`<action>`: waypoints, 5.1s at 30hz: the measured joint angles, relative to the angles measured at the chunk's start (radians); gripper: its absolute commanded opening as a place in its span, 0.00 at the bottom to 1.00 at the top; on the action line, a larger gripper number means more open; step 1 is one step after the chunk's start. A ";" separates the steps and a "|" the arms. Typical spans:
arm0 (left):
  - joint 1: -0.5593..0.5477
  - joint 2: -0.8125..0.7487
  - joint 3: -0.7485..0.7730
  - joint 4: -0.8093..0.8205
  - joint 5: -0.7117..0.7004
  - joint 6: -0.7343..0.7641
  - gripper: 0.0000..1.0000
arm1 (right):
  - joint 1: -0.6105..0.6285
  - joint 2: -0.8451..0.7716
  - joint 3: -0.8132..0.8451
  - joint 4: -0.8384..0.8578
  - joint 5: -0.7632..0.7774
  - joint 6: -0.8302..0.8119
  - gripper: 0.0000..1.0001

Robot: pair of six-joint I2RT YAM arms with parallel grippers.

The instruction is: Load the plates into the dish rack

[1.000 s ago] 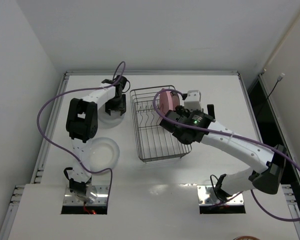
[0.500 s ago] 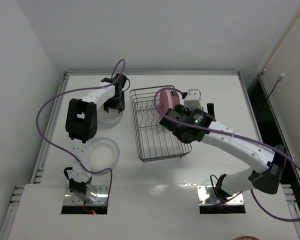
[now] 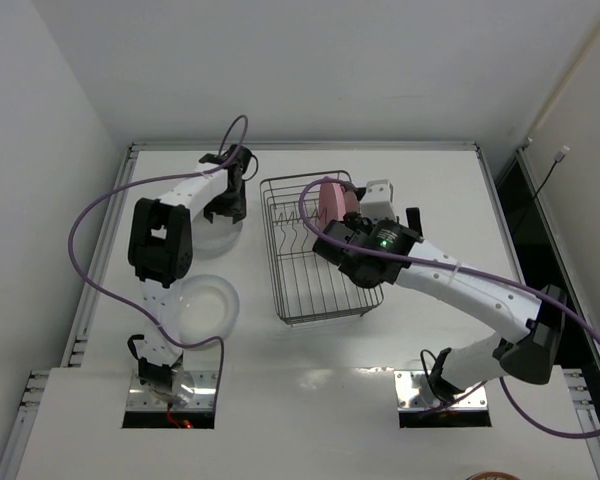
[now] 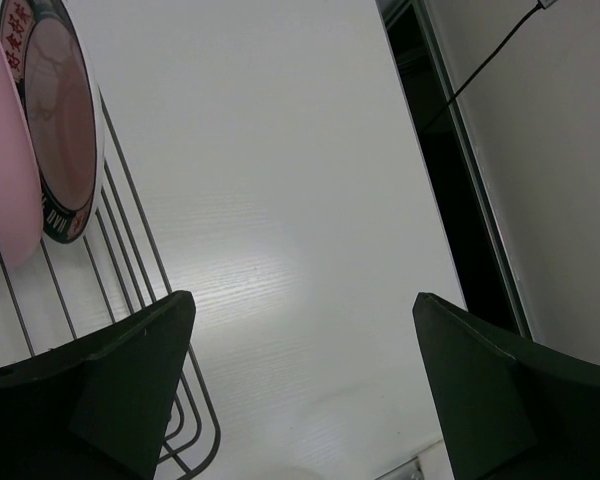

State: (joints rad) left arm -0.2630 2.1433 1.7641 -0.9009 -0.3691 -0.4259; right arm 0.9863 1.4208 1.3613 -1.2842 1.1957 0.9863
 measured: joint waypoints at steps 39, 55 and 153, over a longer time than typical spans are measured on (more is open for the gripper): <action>-0.002 0.047 -0.018 0.005 0.183 0.094 0.21 | 0.011 0.047 0.033 0.000 -0.011 -0.003 0.89; -0.001 -0.121 -0.076 0.064 0.203 0.089 0.00 | 0.011 0.050 0.033 -0.007 -0.011 -0.003 0.89; -0.490 -0.619 -0.431 0.701 -0.055 -0.660 0.00 | -0.029 -0.140 -0.013 -0.063 0.013 0.026 0.89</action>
State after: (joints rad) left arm -0.7532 1.5246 1.3331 -0.2001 -0.4240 -1.0855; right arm 0.9577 1.2808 1.3479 -1.3476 1.2083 1.0126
